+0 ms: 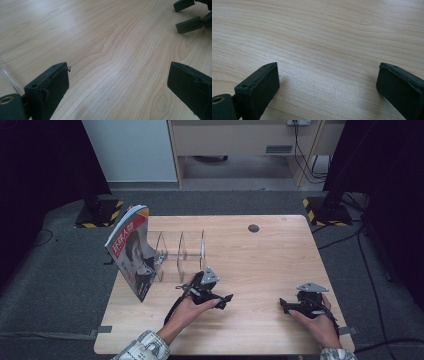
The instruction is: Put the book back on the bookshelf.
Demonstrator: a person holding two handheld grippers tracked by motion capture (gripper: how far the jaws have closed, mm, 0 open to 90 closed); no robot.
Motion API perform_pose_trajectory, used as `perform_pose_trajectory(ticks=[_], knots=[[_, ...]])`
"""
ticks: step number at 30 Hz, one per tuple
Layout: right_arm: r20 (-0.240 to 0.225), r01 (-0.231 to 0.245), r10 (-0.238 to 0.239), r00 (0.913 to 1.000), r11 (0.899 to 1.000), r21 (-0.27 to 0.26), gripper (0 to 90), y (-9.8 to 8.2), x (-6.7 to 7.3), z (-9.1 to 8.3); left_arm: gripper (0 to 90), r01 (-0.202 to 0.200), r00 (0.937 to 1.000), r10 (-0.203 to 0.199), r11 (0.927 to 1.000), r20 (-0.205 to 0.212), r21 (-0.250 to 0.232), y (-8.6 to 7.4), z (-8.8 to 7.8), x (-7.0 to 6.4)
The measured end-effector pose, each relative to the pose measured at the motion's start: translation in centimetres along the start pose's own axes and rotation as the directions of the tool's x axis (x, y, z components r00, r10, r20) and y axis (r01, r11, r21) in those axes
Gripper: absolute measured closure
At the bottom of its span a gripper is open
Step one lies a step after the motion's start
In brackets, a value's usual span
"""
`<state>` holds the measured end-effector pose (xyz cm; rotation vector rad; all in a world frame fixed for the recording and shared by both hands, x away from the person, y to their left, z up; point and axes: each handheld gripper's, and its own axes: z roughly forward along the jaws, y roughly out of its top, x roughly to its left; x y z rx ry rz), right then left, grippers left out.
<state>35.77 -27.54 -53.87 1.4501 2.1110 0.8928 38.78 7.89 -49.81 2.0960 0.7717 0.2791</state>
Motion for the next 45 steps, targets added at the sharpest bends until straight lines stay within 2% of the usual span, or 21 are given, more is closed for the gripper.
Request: perform_pose_trajectory(ticks=[21, 28, 31, 39, 45], knots=[[-0.003, 0.006, -0.006, 1.0000, 1.000, 0.000, 5.0, 0.0, 0.0, 0.0, 3.6, -0.007, 0.9998, 0.006, 0.9972, 0.016, 0.074, 0.6, 4.0, -0.9], [-0.003, 0.008, -0.008, 1.0000, 1.000, 0.000, 5.0, 0.0, -0.1, 0.0, 3.8, 0.004, 1.0000, -0.003, 0.9954, -0.008, 0.096, 0.8, 5.3, -0.5], [-0.003, 0.007, -0.007, 1.0000, 1.000, 0.000, 4.9, 0.0, 0.0, 0.0, 4.3, 0.019, 0.9997, -0.017, 0.9943, -0.018, 0.105, 0.7, 5.6, -0.3], [-0.004, 0.007, -0.007, 1.0000, 1.000, 0.000, 4.9, 0.0, -0.1, 0.0, 4.3, 0.023, 0.9988, -0.017, 0.9915, -0.046, 0.128, 0.3, 6.2, -0.1], [-0.004, 0.007, -0.007, 1.0000, 1.000, 0.000, 4.9, 0.0, 0.0, 0.0, 2.6, -0.031, 0.9965, 0.042, 0.9897, -0.073, 0.140, 0.1, 6.7, -0.6]])
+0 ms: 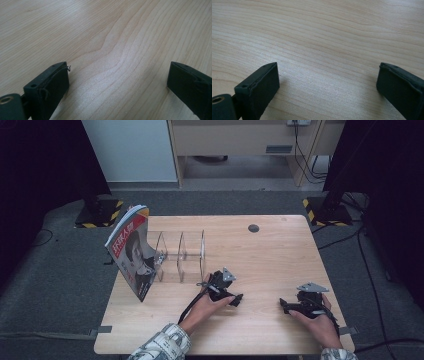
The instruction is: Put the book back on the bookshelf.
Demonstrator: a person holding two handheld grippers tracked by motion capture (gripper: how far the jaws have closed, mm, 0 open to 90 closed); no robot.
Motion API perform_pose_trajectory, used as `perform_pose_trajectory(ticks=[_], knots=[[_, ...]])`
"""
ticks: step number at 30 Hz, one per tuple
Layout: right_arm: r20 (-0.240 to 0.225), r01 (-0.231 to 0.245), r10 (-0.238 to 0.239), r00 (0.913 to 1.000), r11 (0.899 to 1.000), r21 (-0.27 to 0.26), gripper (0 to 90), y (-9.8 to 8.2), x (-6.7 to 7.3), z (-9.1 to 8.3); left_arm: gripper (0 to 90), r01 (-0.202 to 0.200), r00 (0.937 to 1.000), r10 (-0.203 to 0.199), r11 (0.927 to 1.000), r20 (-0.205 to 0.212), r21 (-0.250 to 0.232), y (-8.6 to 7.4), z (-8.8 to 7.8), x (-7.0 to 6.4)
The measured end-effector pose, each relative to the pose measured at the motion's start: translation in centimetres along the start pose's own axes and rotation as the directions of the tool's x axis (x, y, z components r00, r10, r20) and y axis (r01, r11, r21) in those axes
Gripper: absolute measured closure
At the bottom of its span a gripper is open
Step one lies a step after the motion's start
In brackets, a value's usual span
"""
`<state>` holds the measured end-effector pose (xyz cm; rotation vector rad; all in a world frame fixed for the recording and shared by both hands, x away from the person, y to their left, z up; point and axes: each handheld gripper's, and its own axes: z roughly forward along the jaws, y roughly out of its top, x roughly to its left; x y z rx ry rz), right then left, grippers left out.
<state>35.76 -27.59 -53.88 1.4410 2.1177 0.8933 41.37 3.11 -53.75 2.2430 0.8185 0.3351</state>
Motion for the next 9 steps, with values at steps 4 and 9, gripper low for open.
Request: perform_pose_trajectory(ticks=[4, 9], knots=[[0.001, 0.000, 0.000, 1.0000, 1.000, -0.002, 4.9, -0.01, 0.01, 0.01, 1.0, 0.008, 0.9999, -0.008, 1.0000, -0.010, 0.002, -0.03, 0.00, -0.09], [0.000, 0.000, 0.000, 1.0000, 1.000, 0.000, 4.8, 0.00, 0.00, 0.00, 0.5, 0.014, 0.9997, -0.014, 0.9999, -0.020, 0.004, -0.06, -0.04, -0.12]])
